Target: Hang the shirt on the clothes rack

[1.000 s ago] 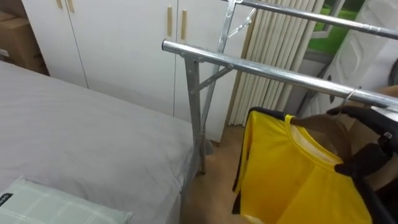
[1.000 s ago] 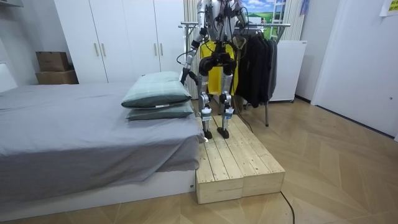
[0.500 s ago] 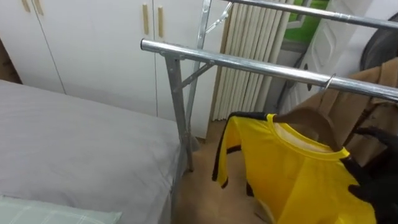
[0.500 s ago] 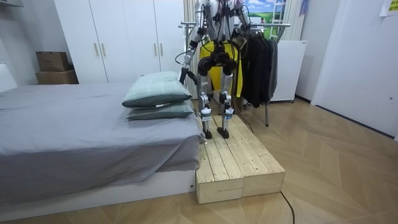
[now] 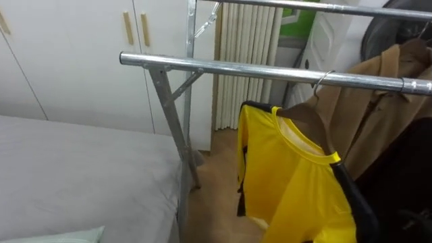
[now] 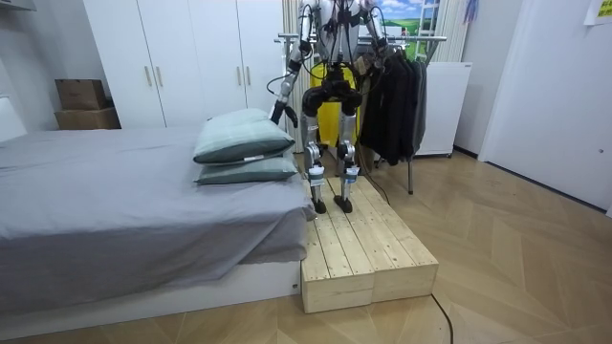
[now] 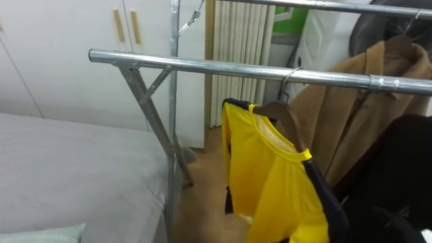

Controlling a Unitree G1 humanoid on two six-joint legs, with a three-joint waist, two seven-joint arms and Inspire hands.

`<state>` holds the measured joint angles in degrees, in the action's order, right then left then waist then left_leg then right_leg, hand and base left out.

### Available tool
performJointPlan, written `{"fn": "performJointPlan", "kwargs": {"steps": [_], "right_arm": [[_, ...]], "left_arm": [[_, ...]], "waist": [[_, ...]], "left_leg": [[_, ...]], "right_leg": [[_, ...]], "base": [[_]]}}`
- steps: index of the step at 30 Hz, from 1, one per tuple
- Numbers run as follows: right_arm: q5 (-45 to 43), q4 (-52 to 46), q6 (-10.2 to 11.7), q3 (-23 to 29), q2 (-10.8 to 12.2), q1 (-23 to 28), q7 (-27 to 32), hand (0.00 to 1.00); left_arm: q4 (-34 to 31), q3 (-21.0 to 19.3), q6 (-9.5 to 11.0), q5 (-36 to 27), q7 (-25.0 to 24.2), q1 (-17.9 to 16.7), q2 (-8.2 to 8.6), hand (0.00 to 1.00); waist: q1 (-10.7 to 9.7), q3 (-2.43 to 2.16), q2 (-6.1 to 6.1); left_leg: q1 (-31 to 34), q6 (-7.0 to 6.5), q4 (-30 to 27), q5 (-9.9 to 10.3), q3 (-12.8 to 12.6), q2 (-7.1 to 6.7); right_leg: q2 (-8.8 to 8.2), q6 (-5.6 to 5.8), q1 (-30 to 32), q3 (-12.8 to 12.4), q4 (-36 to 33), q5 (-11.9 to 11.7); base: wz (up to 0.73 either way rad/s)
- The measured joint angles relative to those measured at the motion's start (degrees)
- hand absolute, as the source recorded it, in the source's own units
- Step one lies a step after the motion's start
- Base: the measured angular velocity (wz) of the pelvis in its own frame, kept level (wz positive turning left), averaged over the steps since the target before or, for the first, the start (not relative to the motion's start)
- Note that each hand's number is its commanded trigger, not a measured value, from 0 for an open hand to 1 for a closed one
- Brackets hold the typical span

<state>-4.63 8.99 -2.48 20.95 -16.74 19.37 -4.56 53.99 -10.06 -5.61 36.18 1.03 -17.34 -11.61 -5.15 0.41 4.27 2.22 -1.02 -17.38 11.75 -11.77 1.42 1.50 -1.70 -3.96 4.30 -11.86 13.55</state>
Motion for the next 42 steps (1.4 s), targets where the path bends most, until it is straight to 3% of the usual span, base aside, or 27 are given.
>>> {"fn": "performJointPlan", "kwargs": {"steps": [3,7,10,13,16,23,29,34,37,42], "right_arm": [[1.21,3.87,1.9,-0.06,2.09,0.1,2.47,0.0],[2.44,7.63,1.93,-1.24,4.61,1.56,4.72,0.0],[2.92,11.54,1.95,-4.29,6.07,1.74,5.17,0.0],[6.07,13.96,2.42,-6.38,6.71,2.16,5.22,0.0],[9.78,18.28,4.34,-8.01,7.77,2.16,5.2,0.0],[18.94,32.58,6.87,-8.52,8.52,3.09,5.07,0.0],[18.99,45.07,6.92,-8.48,8.58,2.35,4.32,0.0],[20.36,52.86,6.69,-8.52,8.62,1.74,1.88,0.0],[20.56,56.63,5.71,-8.46,8.65,0.75,1.19,0.0],[20.04,58.41,4.2,-8.46,8.7,-1.33,0.58,0.0]], "left_arm": [[-0.53,0.16,0.53,-0.5,1.62,0.03,0.27,0.0],[-0.64,0.18,1.03,-0.48,3.99,0.02,1.85,0.0],[-0.5,0.22,2.07,-0.62,5.77,0.01,1.92,0.0],[-0.57,1.43,3.53,-0.65,8.43,0.09,1.92,0.0],[-0.53,3.58,4.44,-1.09,10.44,0.58,1.94,0.0],[0.42,4.3,6.33,-2.41,11.01,1.9,2.25,0.0],[6.18,4.79,7.81,-3.03,12.38,4.64,2.51,0.0],[6.99,4.75,8.69,-5.9,13.19,5.18,3.27,0.0],[8.45,4.74,8.98,-9.71,13.22,5.37,3.56,0.0],[13.2,5.79,9.34,-10.82,12.82,7.39,3.73,0.0]], "waist": [[-0.58,-0.11,-0.26],[-0.5,-0.18,-1.5],[-0.42,-0.2,-1.59],[-0.75,-0.27,-1.74],[-0.78,-0.33,-1.76],[-0.88,-0.81,-2.6],[-1.77,-0.49,-3.14],[-2.31,-0.48,-3.68],[-2.37,-0.5,-3.83],[-2.51,-0.41,-3.99]], "left_leg": [[0.0,-0.23,0.0,0.28,0.1,0.0],[-0.34,-0.41,0.08,0.95,-0.78,0.01],[-1.24,-0.33,1.25,1.02,-1.95,0.04],[-1.52,-0.35,1.87,1.03,-2.32,-0.1],[-1.69,-0.36,2.09,1.04,-2.43,-0.14],[-2.43,-0.3,2.9,1.07,-2.69,-0.18],[-2.62,-0.31,2.75,1.07,-3.32,-0.27],[-2.8,-0.36,2.81,1.05,-3.08,-0.76],[-2.99,-0.37,2.9,1.04,-2.91,-0.85],[-3.05,-0.37,2.91,1.04,-2.93,-0.97]], "right_leg": [[-0.03,0.48,0.0,0.09,0.08,0.26],[-0.02,0.1,0.08,-1.1,-0.01,0.04],[0.04,0.05,0.18,-2.46,-0.01,0.02],[-0.1,-0.27,0.21,-2.61,-0.07,-0.17],[-0.17,-0.75,0.01,-2.46,0.04,-0.5],[-0.17,-0.76,-0.11,-2.5,-0.06,-0.53],[-0.17,-0.98,-0.08,-3.07,0.21,-0.34],[-0.3,-1.04,-0.09,-3.28,0.19,-0.21],[-0.26,-1.04,-0.01,-3.95,0.13,-0.21],[-0.32,-0.99,0.03,-4.14,0.16,-0.15]], "base": [[0.01],[-0.13],[-0.23],[-0.11],[-0.02],[-0.02],[-0.07],[-0.02],[-0.11],[-0.03]]}}
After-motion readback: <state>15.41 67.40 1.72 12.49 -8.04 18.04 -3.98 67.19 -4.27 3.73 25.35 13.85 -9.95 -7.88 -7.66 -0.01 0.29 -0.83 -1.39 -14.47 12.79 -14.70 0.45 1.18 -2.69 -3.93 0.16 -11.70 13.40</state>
